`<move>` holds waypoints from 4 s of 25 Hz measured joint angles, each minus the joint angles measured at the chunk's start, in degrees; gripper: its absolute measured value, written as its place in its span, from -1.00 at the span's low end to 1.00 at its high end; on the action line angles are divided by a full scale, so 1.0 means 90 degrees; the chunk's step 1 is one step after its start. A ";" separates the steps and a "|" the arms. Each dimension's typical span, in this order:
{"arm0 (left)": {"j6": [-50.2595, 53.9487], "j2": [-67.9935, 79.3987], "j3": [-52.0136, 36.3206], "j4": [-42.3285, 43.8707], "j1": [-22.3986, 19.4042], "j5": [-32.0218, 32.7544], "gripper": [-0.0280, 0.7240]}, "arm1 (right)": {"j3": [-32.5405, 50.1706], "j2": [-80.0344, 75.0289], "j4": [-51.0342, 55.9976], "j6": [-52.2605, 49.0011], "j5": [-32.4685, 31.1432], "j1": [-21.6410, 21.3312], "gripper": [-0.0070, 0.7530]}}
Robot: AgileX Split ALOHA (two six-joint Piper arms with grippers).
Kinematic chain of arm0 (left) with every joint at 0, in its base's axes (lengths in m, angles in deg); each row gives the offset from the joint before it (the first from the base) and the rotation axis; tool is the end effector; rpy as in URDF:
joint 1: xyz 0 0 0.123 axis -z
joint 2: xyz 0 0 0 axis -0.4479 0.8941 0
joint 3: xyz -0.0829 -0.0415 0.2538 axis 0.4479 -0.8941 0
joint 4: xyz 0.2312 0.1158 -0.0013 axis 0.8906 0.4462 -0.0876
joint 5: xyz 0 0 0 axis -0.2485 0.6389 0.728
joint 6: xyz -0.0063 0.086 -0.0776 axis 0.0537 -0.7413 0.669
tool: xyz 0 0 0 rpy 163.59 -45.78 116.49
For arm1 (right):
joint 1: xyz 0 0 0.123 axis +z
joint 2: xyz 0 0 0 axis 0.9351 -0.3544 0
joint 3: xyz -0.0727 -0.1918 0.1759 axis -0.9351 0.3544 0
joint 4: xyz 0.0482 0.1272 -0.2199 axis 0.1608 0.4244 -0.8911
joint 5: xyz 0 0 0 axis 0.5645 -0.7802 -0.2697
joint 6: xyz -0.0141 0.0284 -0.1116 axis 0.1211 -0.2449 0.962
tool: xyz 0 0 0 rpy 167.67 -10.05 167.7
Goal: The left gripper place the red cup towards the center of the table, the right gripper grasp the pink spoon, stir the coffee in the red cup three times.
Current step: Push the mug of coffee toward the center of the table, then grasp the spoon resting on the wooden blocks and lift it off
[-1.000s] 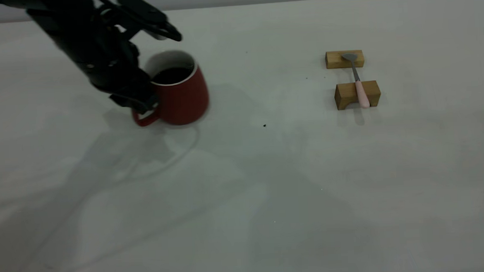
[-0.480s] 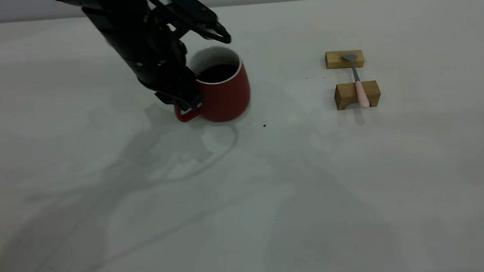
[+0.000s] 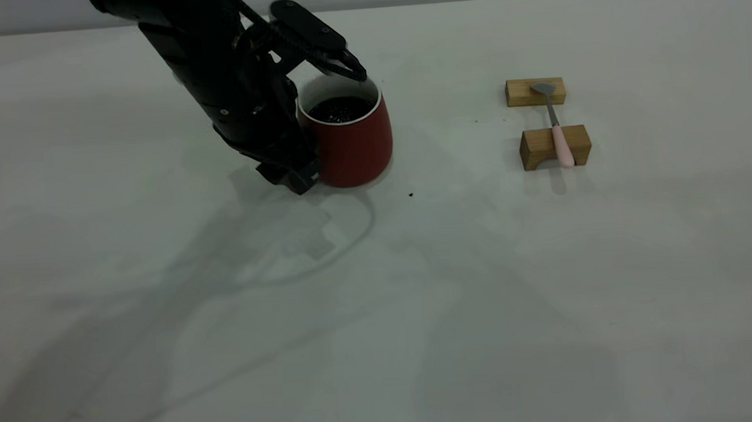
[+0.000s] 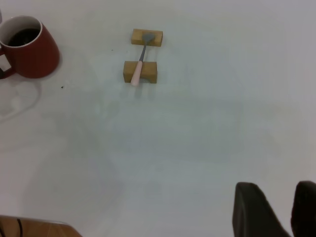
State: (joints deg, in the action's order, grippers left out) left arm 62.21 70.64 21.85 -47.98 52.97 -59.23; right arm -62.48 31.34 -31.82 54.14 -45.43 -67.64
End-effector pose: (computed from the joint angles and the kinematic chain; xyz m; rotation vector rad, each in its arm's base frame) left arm 0.3831 -0.1903 -0.0056 1.1288 2.4514 -0.0222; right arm 0.0391 0.0096 0.2518 -0.1342 2.1627 0.0629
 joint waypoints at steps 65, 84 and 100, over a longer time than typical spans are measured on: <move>0.2752 -1.4825 -0.5076 0.0227 -0.2560 0.6020 0.56 | 0.0000 0.0000 0.0000 0.0000 0.0005 0.0000 -0.36; 0.2672 -1.4825 -0.5076 0.0114 -0.2560 0.6020 0.56 | 0.0000 0.0000 0.0135 0.0000 0.0005 0.0000 -0.36; 0.2672 -1.4825 -0.5076 0.0114 -0.2560 0.6020 0.56 | -0.1322 -0.4604 -0.0145 0.0068 0.2467 0.0000 0.58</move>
State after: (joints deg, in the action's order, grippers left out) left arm 86.26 -62.79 -23.84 -46.96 29.93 -5.05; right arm -74.38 -10.10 -33.12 54.75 -23.23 -67.64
